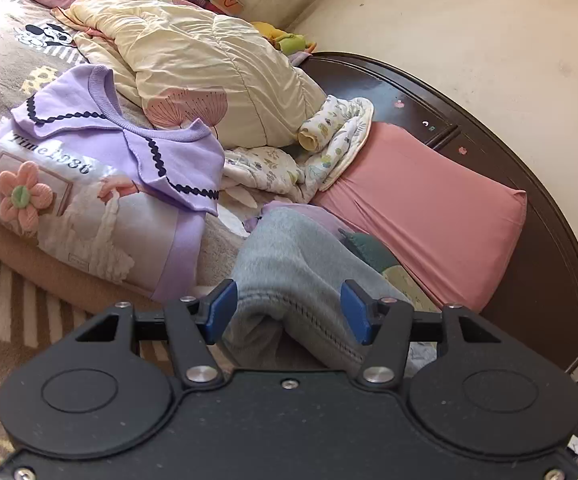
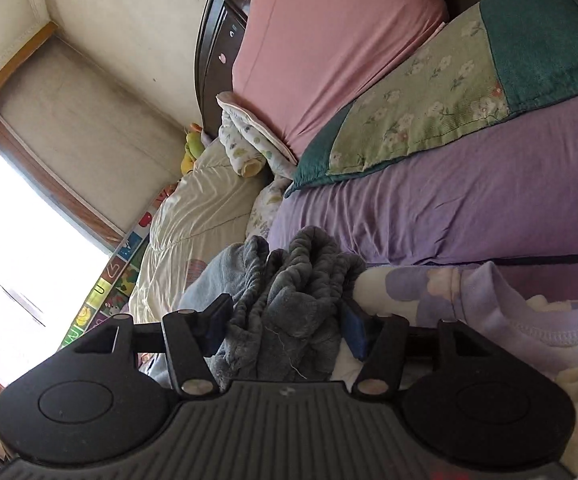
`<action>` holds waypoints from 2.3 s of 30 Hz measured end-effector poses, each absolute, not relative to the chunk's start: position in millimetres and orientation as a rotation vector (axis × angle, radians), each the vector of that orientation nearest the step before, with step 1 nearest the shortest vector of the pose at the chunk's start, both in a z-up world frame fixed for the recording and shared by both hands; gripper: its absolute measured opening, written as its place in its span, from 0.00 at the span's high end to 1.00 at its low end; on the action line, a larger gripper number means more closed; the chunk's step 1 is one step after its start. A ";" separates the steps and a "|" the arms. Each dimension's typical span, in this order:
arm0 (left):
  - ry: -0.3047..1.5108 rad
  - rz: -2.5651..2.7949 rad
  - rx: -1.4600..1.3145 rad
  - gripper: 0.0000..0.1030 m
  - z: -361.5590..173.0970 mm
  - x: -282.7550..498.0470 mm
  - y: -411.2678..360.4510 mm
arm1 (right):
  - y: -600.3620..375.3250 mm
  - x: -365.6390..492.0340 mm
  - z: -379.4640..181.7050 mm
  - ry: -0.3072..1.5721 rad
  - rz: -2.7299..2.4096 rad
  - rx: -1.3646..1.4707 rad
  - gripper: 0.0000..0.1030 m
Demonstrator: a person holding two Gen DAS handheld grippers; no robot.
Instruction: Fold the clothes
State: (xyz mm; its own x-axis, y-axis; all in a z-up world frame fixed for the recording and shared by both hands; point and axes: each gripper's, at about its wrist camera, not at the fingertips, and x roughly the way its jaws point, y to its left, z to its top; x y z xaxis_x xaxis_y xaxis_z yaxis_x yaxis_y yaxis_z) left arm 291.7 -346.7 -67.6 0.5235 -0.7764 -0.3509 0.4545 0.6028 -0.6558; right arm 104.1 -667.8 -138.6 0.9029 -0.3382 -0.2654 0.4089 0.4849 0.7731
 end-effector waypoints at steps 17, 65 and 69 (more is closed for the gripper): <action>0.788 -0.467 -0.351 0.14 -76.5 118.2 -140.8 | -476.0 10.0 -95.4 0.306 -0.099 0.768 0.08; 0.608 0.047 -0.083 0.00 -13.1 -52.5 34.2 | -127.5 -31.7 -7.8 0.733 0.212 0.023 0.00; 0.607 0.069 -0.060 0.00 -12.8 -51.5 33.4 | -123.7 -28.9 -7.9 0.734 0.216 0.015 0.00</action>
